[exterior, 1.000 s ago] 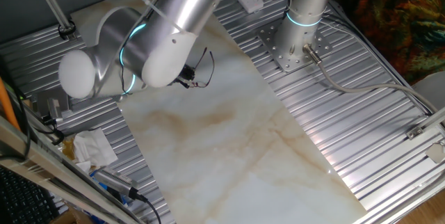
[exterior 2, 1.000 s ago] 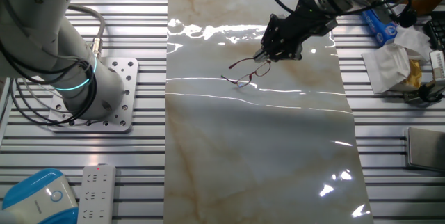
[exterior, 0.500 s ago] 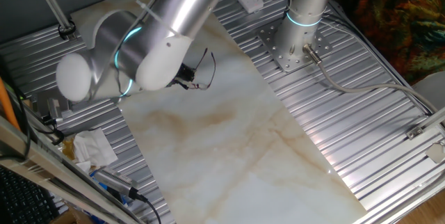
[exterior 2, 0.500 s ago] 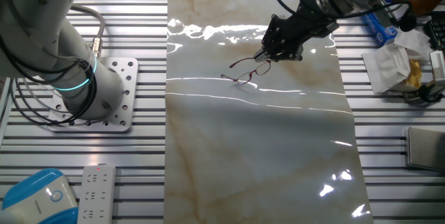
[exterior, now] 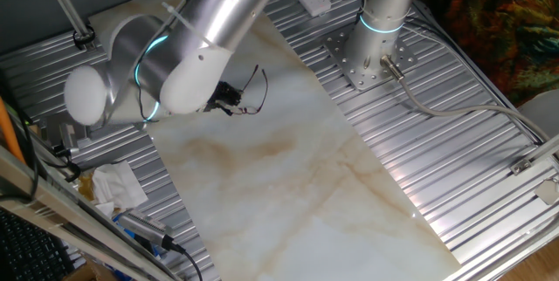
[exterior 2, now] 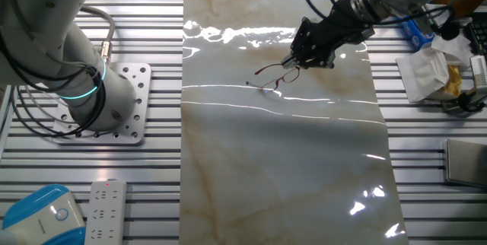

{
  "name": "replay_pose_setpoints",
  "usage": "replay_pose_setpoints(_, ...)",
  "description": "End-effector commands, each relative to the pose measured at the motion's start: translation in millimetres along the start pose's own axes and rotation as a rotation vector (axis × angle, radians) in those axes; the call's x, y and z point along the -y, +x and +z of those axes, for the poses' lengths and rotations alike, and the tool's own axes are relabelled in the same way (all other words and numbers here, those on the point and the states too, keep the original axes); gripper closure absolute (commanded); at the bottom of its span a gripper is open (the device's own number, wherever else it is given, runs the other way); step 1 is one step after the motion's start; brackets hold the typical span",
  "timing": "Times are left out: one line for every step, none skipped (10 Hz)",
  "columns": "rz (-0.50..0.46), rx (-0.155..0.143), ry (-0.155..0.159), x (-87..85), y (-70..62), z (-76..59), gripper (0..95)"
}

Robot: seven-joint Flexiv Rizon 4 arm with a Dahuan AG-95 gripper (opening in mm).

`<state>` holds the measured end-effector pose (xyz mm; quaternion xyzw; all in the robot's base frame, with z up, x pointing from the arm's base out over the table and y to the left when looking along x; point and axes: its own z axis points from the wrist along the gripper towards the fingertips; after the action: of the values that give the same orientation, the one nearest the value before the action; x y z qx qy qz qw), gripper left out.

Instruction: Unfold the leg of the glasses (with one hand)

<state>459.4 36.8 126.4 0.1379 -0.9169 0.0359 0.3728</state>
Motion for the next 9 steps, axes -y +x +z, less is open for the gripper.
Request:
replay_pose_setpoints(-0.001,-0.011,-0.007,0.0,-6.6,-2.7,95.0)
replay_pose_setpoints(0.001,-0.012,-0.006,1.0,-12.5,-1.7,95.0)
replay_pose_setpoints(0.001,-0.011,-0.007,2.0,-16.5,-0.8,95.0)
replay_pose_setpoints(0.003,-0.009,-0.008,3.3,-20.5,0.0,95.0)
replay_pose_setpoints(0.015,-0.013,-0.009,4.6,-23.8,-0.8,95.0)
replay_pose_setpoints(0.019,-0.019,-0.012,6.5,-27.8,-2.2,95.0)
replay_pose_setpoints(0.028,-0.02,-0.016,8.0,-31.3,-4.8,95.0)
replay_pose_setpoints(0.031,-0.015,-0.017,7.8,-32.2,-6.1,95.0)
replay_pose_setpoints(0.044,-0.011,-0.019,7.6,-34.0,-6.8,95.0)
